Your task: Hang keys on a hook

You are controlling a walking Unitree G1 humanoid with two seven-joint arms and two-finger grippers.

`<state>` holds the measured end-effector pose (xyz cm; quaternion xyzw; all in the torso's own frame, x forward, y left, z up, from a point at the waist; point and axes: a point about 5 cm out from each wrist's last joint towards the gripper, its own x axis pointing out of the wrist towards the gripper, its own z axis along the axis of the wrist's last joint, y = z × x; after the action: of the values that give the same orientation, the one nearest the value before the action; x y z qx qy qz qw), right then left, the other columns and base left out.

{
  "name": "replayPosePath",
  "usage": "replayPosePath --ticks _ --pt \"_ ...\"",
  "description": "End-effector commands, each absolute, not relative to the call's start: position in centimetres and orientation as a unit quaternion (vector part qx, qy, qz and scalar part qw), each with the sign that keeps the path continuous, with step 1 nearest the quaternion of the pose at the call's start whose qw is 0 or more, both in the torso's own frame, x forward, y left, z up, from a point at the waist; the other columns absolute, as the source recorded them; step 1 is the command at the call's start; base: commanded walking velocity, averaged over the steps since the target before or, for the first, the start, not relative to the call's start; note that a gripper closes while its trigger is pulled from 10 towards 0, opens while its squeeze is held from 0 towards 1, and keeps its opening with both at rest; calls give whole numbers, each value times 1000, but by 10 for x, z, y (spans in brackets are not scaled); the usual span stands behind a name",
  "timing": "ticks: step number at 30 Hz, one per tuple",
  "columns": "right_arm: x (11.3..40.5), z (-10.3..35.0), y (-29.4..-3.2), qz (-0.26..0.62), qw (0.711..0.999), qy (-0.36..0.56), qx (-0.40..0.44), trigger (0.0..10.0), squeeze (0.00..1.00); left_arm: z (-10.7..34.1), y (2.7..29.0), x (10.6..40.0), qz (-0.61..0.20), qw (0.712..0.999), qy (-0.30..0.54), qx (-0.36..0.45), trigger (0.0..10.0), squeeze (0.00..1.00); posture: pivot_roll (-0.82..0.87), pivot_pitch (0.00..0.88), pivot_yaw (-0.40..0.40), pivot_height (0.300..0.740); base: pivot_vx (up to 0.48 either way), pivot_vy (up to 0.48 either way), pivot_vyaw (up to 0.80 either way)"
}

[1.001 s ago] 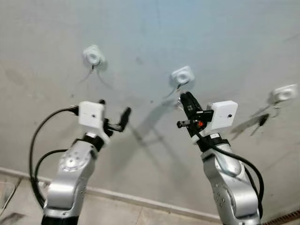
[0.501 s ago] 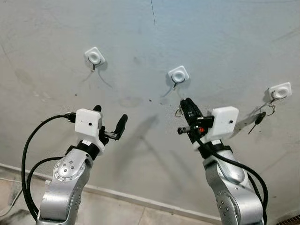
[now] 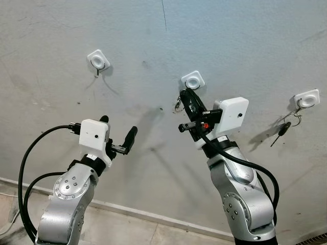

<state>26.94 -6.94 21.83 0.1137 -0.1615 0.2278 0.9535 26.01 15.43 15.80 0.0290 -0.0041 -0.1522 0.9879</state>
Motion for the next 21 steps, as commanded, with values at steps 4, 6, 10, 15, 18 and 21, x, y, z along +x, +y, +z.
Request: replayPosePath --ticks 4,6,10,15,18,21 --pt "275 220 -63 233 952 -160 119 10000 0 169 147 259 -188 981 -20 42 10000 0 242 10 -62 740 0 0 0" --pt "276 219 -63 233 952 -160 118 10000 0 170 145 259 -197 979 -22 45 10000 0 242 10 -62 740 0 0 0" --pt "279 216 -63 227 955 -157 110 10000 0 178 137 263 -234 971 -30 41 10000 0 245 8 -62 740 0 0 0" --pt "280 214 -65 222 957 -154 106 10000 0 181 130 264 -265 963 -27 41 10000 0 242 5 -60 740 0 0 0" --pt "282 212 -67 218 959 -152 98 10000 0 185 125 262 -285 957 -35 52 10000 0 242 4 -59 740 0 0 0" --pt "285 210 -69 209 962 -152 91 10000 0 183 123 261 -291 955 -31 51 10000 0 242 7 -59 740 0 0 0"
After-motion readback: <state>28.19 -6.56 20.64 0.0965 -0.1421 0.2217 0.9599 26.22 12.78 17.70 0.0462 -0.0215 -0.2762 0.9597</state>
